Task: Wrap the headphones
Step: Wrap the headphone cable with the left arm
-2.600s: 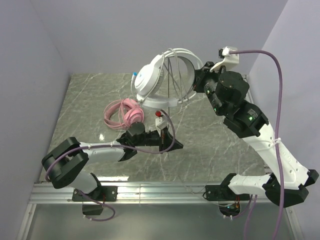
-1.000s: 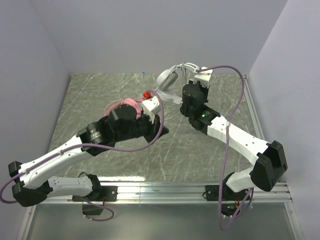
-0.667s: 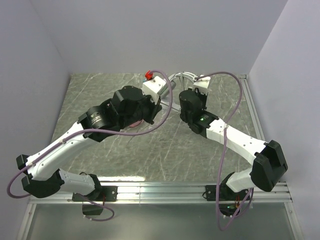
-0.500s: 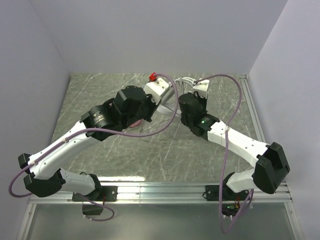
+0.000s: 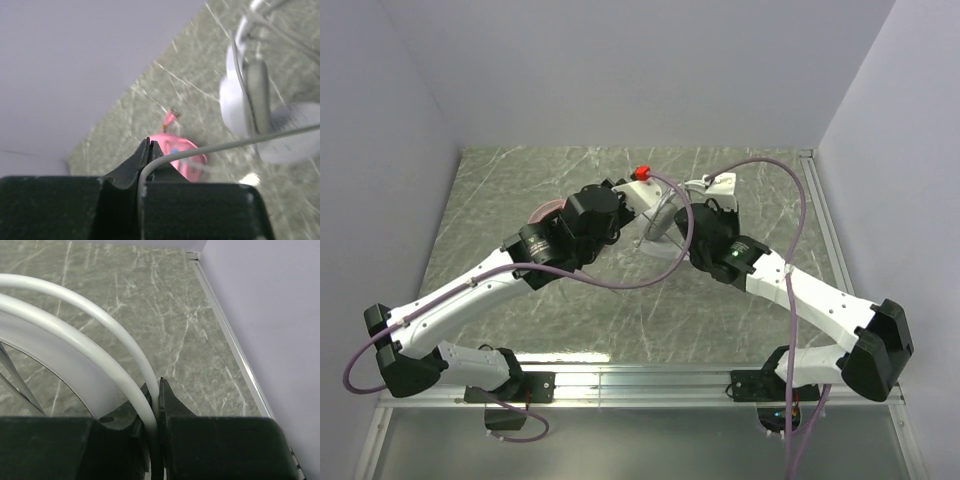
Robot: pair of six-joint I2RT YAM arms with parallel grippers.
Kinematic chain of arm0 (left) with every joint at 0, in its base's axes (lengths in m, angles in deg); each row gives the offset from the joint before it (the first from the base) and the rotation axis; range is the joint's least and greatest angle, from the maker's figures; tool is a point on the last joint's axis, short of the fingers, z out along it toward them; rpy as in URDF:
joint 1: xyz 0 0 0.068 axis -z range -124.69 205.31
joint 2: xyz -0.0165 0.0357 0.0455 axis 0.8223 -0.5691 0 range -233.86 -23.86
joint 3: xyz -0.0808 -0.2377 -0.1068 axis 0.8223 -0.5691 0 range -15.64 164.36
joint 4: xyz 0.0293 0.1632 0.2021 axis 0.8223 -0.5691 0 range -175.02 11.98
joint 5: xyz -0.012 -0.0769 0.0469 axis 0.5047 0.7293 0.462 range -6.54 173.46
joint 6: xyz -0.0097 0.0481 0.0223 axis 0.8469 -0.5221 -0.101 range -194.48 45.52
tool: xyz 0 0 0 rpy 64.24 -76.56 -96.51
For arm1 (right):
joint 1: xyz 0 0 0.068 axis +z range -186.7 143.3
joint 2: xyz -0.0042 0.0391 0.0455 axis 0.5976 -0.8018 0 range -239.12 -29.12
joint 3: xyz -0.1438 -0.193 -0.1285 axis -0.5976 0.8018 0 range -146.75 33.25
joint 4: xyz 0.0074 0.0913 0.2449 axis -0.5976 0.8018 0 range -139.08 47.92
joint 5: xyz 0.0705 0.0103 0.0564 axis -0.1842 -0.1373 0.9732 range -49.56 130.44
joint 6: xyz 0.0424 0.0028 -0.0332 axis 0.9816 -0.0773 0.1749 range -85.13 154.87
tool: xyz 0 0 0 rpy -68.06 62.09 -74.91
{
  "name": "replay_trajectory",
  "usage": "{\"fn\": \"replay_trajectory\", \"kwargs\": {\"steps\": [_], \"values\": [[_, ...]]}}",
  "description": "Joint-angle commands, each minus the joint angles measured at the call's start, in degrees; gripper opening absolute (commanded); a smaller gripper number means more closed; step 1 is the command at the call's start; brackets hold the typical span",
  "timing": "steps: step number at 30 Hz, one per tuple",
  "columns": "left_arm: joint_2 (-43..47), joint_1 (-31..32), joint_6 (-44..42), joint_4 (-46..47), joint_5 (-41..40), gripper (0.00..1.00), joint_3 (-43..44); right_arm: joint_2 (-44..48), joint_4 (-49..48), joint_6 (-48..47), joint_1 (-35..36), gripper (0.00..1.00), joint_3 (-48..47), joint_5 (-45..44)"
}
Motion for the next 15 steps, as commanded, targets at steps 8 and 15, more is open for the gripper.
{"fn": "replay_trajectory", "kwargs": {"steps": [8, 15], "values": [[4.1, -6.3, -13.8, 20.9, 15.5, 0.0, -3.6, 4.4, 6.4, 0.8, 6.8, 0.0, 0.5, 10.5], [1.2, -12.7, -11.4, 24.8, 26.8, 0.01, -5.0, 11.4, 5.5, 0.7, 7.2, 0.0, 2.2, 20.9]]}}
